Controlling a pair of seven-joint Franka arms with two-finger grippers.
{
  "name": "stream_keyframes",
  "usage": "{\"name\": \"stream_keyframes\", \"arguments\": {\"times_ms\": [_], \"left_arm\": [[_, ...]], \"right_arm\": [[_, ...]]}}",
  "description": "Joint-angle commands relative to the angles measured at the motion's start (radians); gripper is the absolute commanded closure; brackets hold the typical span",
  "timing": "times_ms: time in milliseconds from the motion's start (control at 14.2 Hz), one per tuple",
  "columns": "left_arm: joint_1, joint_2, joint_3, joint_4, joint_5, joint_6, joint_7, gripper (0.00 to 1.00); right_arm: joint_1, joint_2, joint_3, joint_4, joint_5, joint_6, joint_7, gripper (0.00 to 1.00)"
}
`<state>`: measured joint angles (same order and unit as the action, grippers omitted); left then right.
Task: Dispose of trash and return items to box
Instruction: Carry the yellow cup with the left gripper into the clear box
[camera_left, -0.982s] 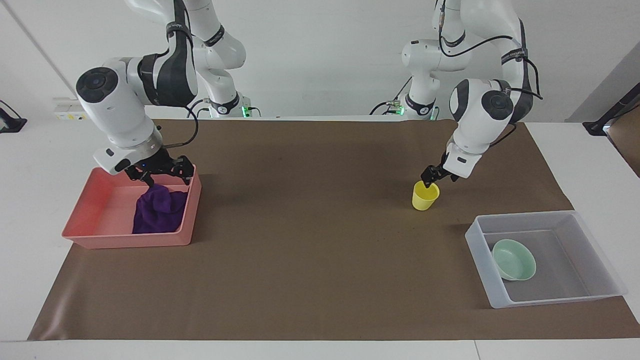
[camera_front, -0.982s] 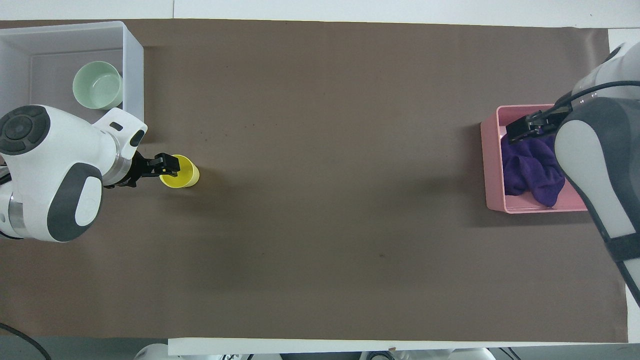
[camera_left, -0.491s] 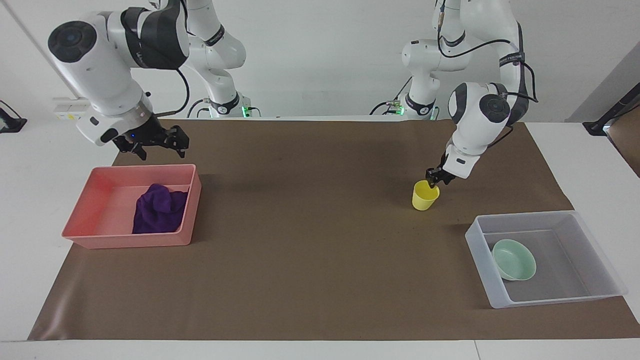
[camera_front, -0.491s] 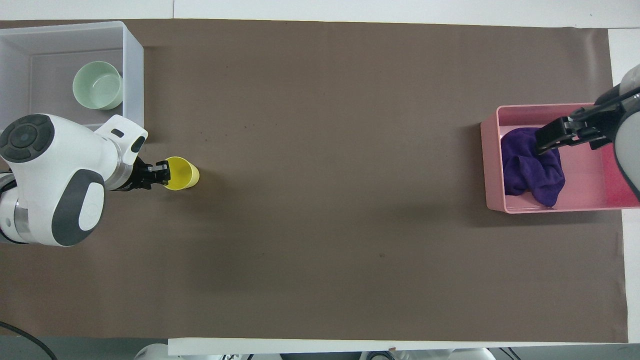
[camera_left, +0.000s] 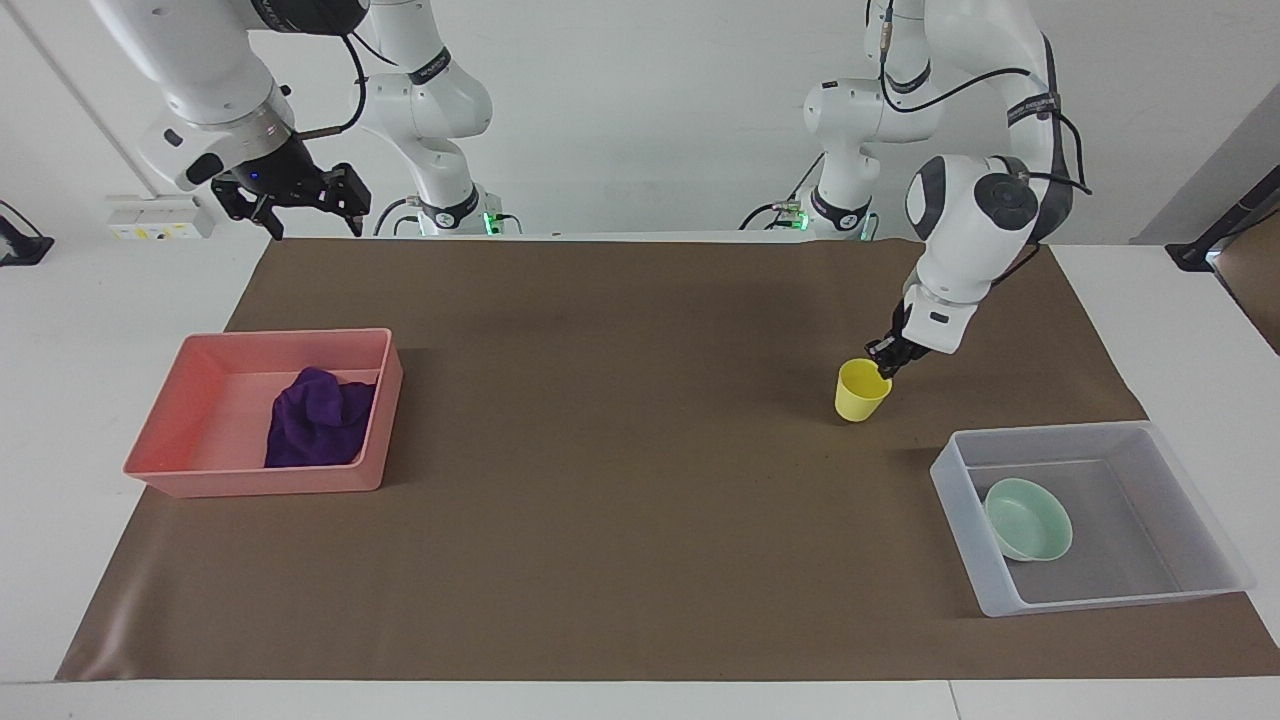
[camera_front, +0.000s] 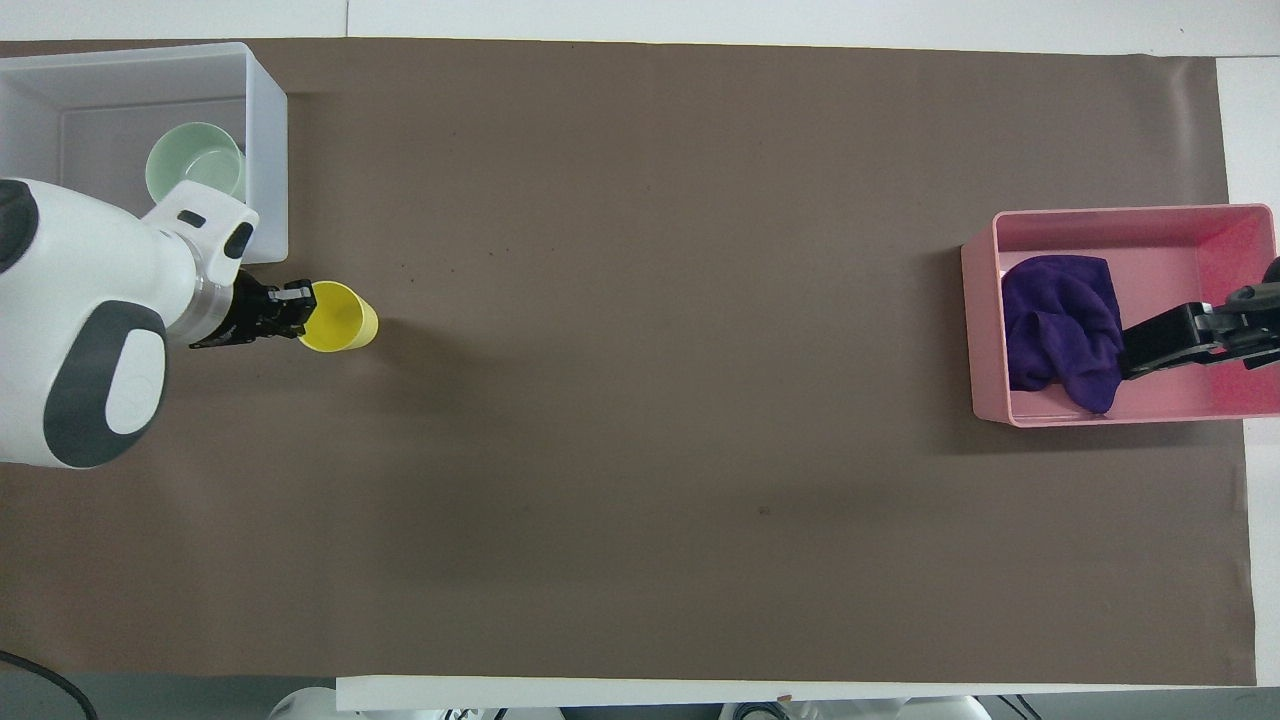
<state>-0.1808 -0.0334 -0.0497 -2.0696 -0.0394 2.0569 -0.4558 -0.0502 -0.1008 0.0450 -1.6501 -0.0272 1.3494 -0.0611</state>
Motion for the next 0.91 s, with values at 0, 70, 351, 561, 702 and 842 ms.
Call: {"name": "stream_keyframes", "arguments": {"times_ms": [0,70,351,561,702,842], "left_arm": [[0.082,0.067,0.001,0.214,0.004,-0.097,-0.035,1.0],[0.111,0.087,0.01,0.245,0.007,-0.052,-0.055,1.0],[0.25,0.217,0.013,0.284,0.013,0.164,-0.043,1.0],[0.271,0.289,0.011,0.272,0.006,0.236,-0.038,1.0],[0.271,0.32,0.011,0.264,0.006,0.25,-0.04,1.0],[0.271,0.319,0.011,0.249,0.006,0.249,-0.038,0.56]], "right_arm": [[0.0,-0.01,0.003,-0.02,-0.003,-0.009,-0.014,0.0],[0.0,-0.01,0.003,-0.02,-0.003,-0.009,-0.016,0.0],[-0.002,-0.008,0.003,-0.022,0.028,0.007,-0.013,0.0],[-0.031,-0.002,-0.01,-0.019,0.118,0.039,-0.014,0.0],[-0.022,0.0,-0.008,-0.02,0.099,0.057,-0.013,0.0],[-0.019,0.0,-0.008,-0.022,0.087,0.088,-0.013,0.0]]}}
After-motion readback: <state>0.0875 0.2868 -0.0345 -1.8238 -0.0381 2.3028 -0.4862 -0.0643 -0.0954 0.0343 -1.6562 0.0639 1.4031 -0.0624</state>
